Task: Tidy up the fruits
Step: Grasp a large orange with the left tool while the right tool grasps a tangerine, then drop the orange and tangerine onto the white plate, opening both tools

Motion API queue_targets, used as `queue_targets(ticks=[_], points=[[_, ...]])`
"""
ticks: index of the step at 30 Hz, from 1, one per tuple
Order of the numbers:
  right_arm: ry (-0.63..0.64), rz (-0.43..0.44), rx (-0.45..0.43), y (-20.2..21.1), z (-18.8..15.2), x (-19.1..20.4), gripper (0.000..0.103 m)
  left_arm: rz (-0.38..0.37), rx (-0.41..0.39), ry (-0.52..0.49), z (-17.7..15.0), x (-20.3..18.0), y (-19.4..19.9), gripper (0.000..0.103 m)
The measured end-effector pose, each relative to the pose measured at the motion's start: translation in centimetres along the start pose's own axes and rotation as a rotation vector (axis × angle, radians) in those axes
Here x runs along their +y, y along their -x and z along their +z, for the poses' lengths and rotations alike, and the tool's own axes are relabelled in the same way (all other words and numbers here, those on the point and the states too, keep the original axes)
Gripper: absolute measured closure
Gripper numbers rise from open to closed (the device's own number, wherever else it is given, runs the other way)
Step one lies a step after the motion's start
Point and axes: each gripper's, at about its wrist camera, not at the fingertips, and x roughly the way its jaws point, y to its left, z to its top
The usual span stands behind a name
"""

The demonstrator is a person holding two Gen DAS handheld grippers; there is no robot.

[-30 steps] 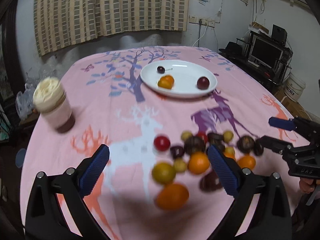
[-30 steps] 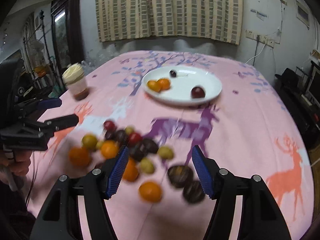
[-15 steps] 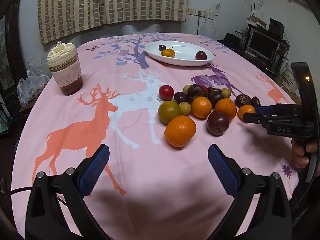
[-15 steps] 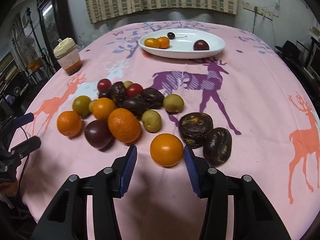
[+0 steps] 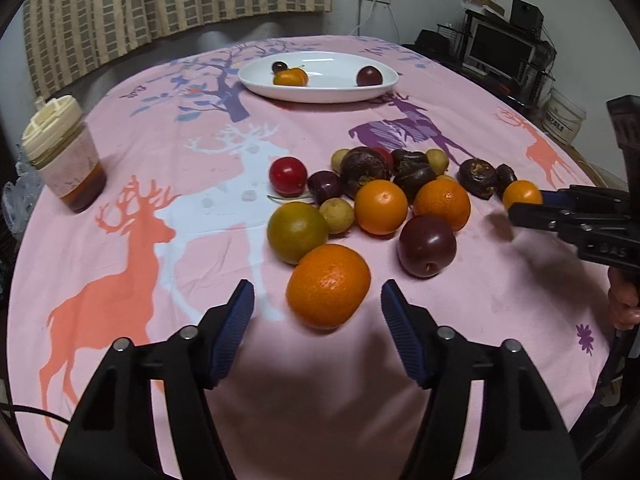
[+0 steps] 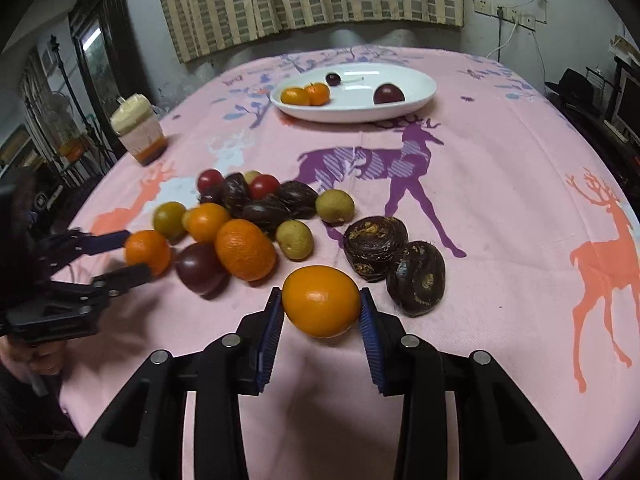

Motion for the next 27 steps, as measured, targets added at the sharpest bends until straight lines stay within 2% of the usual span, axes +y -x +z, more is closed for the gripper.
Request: queue_targets(ticks=[1,2,3,8,10,12,14,16,20,23,27], points=[[-0.001,0.007,-0.012,0.6,0.1,0.0,0.065,-0.005,0.005,-0.002,0.1,-0.1,-0.2,0.040],[-0.002,0.014,-0.023,1.0,0.2,0.0,0.065,-0.006,0.013,-0.005,0.2,-0.1,-0.5,0.046],[-0.004,0.020,-0.030,1.3,0.3,0.1,0.065,-0.013,0.024,-0.007,0.2,-0.1,-0.8,0.059],[-0.016,0.064,-0.086,2.7,1.9,-0.2,0.065,-0.034,0.052,-0.006,0.4,0.1,-0.6,0.061],[-0.032,0.067,-0.107,2.8,3.4,-1.0,0.065,-0.079,0.045,0.010,1.4,0.5,0.2,0.061],[-0.039,0.050,-0.122,2.4,5.4,-1.9,0.065,-0.127,0.017,0.034,4.1,1.3,1.1,0.061],[-0.052,0.042,-0.143,1.5,8.0,-3.0,0.065,-0.141,-0.028,0.045,8.1,1.8,1.4,0.061],[-0.069,0.042,-0.163,0.1,10.8,-4.1,0.065,-0.129,-0.062,0.048,12.2,2.1,0.5,0.061],[-0.064,0.022,-0.180,-4.7,16.4,-5.8,0.065,-0.075,-0.086,0.023,20.5,1.4,-4.4,0.061],[-0.071,0.036,-0.130,-8.8,19.4,-6.7,0.065,-0.060,-0.048,0.019,24.6,0.9,-9.1,0.061],[-0.033,0.028,-0.080,-12.7,21.3,-6.6,0.065,-0.033,0.019,0.022,27.0,0.8,-14.1,0.061]])
